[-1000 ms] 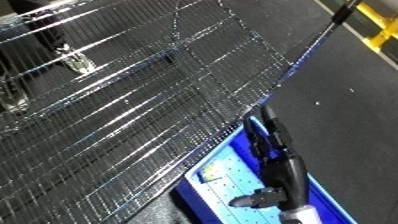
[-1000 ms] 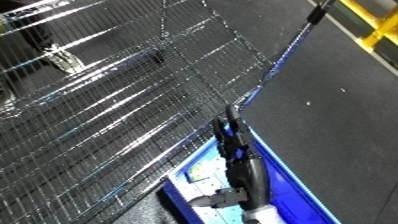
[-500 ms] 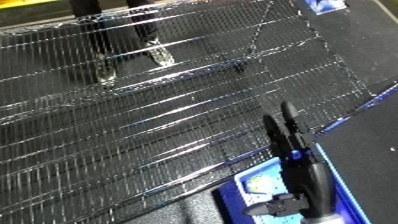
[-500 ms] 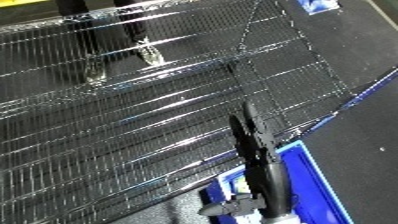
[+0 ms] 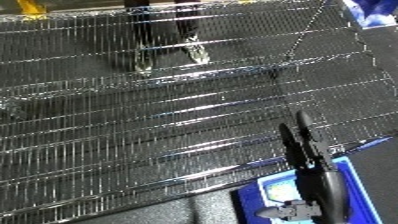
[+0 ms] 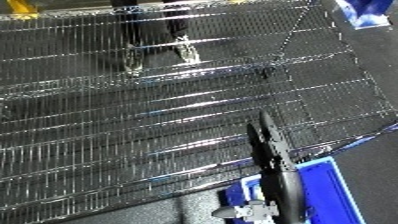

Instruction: Pick up the object and place it into the box

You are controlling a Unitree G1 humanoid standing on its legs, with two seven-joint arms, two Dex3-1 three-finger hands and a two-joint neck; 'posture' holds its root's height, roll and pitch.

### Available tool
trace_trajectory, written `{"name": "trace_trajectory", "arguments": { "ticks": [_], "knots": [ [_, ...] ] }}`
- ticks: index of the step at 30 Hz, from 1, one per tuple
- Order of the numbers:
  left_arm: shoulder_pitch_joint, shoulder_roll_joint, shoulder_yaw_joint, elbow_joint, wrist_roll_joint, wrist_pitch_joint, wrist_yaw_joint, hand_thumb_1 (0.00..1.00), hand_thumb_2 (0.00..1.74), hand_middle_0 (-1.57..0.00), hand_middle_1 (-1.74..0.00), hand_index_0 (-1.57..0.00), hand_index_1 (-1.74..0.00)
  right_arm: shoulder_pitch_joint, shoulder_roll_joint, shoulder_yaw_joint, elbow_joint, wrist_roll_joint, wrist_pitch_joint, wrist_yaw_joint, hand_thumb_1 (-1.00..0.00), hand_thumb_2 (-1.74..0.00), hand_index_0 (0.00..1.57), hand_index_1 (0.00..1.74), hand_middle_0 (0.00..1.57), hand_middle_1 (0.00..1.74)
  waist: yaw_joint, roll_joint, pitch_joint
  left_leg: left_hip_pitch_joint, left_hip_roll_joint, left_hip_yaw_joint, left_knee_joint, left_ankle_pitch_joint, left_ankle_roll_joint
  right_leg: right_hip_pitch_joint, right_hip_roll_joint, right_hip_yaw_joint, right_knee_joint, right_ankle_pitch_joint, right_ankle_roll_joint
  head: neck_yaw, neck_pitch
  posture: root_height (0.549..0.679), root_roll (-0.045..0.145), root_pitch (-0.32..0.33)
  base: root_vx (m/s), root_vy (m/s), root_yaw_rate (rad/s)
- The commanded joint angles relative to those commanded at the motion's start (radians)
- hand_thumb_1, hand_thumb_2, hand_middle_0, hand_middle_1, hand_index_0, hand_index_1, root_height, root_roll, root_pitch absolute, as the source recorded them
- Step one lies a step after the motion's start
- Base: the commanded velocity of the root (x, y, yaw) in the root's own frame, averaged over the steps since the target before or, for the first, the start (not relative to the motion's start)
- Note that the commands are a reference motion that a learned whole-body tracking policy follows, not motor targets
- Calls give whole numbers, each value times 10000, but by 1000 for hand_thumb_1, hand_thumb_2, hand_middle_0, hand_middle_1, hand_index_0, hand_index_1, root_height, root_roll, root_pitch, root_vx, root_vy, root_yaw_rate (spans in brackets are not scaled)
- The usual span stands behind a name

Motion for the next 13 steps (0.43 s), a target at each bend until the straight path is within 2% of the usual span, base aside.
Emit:
{"name": "trace_trajectory", "arguments": {
  "ticks": [13],
  "knots": [
    [179,13,5,-83,-89,-20,-51,1000,1740,-1570,-1740,-1570,-1740,97,-45,235,327,23,49,-21,0,0,0,0,0,0,128,-38,0,-54,14,-16,117,-61,9,-38,-103,-79,151,-59,27,-88,-220,642,40,10,30,1,27]
  ]
}}
